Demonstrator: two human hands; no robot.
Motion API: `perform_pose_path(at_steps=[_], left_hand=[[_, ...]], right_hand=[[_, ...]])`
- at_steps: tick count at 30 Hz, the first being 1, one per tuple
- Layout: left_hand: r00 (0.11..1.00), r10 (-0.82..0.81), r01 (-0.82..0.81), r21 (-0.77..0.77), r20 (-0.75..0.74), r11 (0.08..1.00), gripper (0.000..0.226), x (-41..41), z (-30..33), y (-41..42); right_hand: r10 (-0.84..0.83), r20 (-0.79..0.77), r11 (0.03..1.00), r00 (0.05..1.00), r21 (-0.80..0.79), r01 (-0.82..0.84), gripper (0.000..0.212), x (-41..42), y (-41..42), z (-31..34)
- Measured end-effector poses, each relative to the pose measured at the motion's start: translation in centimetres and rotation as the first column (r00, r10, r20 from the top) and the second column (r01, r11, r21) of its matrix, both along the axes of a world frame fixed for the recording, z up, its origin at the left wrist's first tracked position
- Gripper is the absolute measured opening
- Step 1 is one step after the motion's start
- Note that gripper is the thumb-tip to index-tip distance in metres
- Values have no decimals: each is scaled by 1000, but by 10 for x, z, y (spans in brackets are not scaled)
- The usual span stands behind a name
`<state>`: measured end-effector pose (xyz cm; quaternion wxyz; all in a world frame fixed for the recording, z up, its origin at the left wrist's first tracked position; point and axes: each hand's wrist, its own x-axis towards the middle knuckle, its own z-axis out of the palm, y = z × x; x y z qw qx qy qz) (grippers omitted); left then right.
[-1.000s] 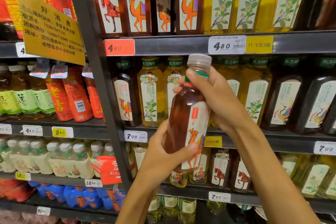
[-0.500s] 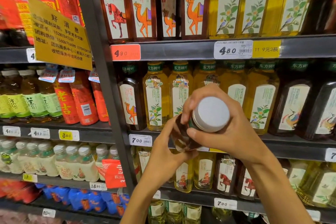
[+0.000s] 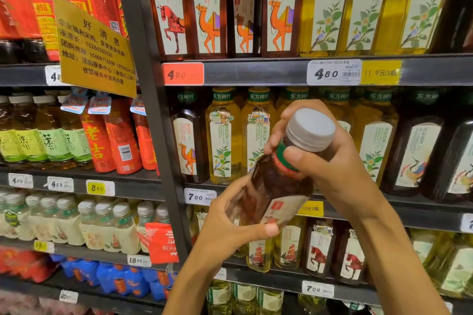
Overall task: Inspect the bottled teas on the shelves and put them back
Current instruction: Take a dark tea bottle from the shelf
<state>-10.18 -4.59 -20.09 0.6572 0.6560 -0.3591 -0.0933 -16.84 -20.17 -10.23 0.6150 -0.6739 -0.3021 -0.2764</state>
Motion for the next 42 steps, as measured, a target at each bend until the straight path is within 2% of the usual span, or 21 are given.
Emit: perform_pose_path(at_steps=[3,7,16,19,22,24,26,29,31,34,36,40,42], left_hand=[[994,-30,27,-30,-107,999,89,-3,-4,1],[984,-75,66,-61,-162,996,73,-7,-6,-2],[943,-113,54,-189,-314,981,91,-8,-6,-3],[930,-126,50,-222,-345,974,78,-17,1,-5],[870,-179,47,-285,-458,957,58,-25,7,-9],[800,-253,72,-330,-544,941,64,-28,12,-13],[815,-260,108,-305,-517,946,69,-30,21,-14],[927,-96,34,-173,-362,984,80,-26,36,-13],[960,-71,32,-146,-270,989,73,-26,42,-13],[946,-126,70,-195,-298,978,59,-33,44,-15],[898,-224,120,-280,-379,953,57,-34,42,-14],[735,-503,290,-458,-456,840,67,-38,41,-14],[737,-502,299,-448,-453,843,70,-38,40,-17]], right_hand=[[37,-47,999,998,37,-35,33,4,-4,1],[62,-86,996,994,75,-55,33,7,-1,1],[47,-161,975,986,221,-11,25,14,9,5],[46,-156,975,987,222,-11,25,18,4,12],[154,-222,963,963,250,-96,31,28,3,20],[243,-281,930,928,338,-141,31,35,6,26],[272,-309,903,911,410,-130,28,40,6,31],[156,-336,914,929,406,-6,25,44,3,37],[79,-359,921,930,384,70,29,43,3,38],[8,-372,935,928,331,125,33,41,2,40],[67,-384,939,921,337,72,39,38,-1,42],[371,-405,859,836,492,-143,46,38,-1,41],[451,-357,807,818,555,-202,42,39,1,40]])
